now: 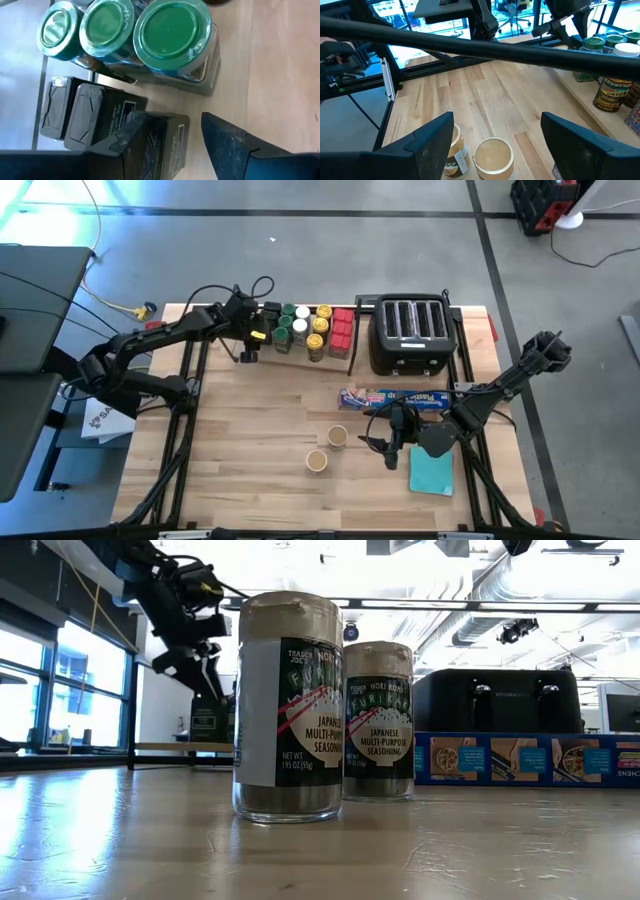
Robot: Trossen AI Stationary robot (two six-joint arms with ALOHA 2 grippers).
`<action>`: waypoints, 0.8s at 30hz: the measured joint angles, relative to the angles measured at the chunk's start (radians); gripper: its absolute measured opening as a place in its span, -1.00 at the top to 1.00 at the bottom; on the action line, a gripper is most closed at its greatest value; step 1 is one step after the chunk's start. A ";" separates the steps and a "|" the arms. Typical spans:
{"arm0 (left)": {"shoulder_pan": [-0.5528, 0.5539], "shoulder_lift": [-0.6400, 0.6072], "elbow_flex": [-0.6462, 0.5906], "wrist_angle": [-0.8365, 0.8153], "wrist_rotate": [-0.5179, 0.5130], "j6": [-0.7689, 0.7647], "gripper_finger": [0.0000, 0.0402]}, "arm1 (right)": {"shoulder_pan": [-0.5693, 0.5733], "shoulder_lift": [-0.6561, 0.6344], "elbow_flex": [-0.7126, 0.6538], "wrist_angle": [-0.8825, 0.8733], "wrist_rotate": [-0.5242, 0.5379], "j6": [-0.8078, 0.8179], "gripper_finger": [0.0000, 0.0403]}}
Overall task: Shelf spices
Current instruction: Put the black seasoning can on the shelf aligned with the other black seasoning cans
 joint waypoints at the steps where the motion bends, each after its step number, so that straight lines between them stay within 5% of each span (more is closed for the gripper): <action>1: 0.000 0.000 0.000 0.000 -0.005 0.001 0.09 | 0.000 0.000 0.000 0.000 0.000 0.000 -0.47; 11: -0.063 -0.070 0.036 -0.014 -0.043 -0.051 0.09 | 0.000 0.000 0.000 0.000 0.000 -0.010 -0.47; 15: -0.080 -0.110 0.038 -0.032 -0.148 -0.153 0.12 | 0.000 0.000 0.000 0.000 0.000 -0.010 -0.47; 24: 0.001 -0.043 0.038 -0.119 -0.191 -0.368 0.62 | 0.000 0.000 0.000 0.000 0.019 -0.011 -0.47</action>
